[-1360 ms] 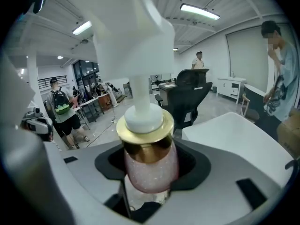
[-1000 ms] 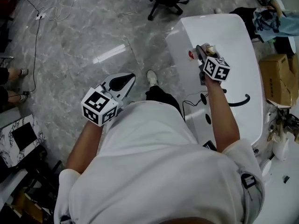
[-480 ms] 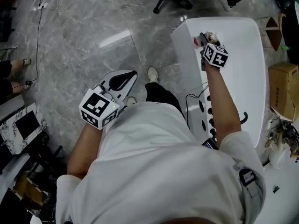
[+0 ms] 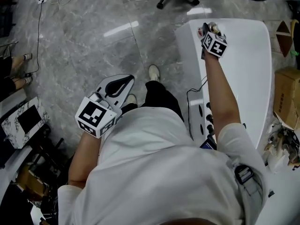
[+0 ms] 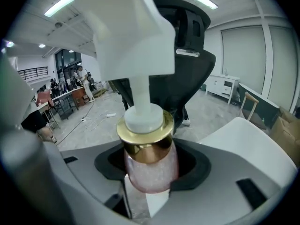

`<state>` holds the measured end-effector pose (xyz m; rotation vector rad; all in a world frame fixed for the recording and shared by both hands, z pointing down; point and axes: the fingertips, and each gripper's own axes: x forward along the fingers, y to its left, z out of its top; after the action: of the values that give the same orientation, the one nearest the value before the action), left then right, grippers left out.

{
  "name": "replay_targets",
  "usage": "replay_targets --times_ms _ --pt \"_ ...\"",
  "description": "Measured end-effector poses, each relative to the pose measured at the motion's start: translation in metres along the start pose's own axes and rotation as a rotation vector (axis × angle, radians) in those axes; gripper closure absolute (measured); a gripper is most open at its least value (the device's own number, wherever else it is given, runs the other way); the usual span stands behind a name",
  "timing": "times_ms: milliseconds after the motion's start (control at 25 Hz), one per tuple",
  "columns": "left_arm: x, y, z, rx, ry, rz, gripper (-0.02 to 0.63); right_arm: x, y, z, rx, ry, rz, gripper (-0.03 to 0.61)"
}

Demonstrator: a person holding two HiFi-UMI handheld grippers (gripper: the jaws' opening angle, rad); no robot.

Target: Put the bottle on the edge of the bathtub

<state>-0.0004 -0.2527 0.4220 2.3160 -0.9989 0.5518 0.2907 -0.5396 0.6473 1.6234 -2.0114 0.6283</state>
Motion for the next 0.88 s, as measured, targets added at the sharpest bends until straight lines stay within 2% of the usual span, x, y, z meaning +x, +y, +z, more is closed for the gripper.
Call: replay_targets --times_ms 240,440,880 --pt "0.017 0.006 0.000 -0.027 0.031 0.026 0.594 0.038 -0.004 -0.003 0.034 -0.013 0.002 0.350" --pt "0.022 0.005 0.002 -0.040 0.042 0.036 0.594 0.048 -0.002 -0.004 0.048 -0.030 0.006 0.350" --pt "0.021 0.005 -0.004 -0.056 0.066 0.045 0.594 0.054 0.012 -0.010 -0.033 -0.046 0.013 0.344"
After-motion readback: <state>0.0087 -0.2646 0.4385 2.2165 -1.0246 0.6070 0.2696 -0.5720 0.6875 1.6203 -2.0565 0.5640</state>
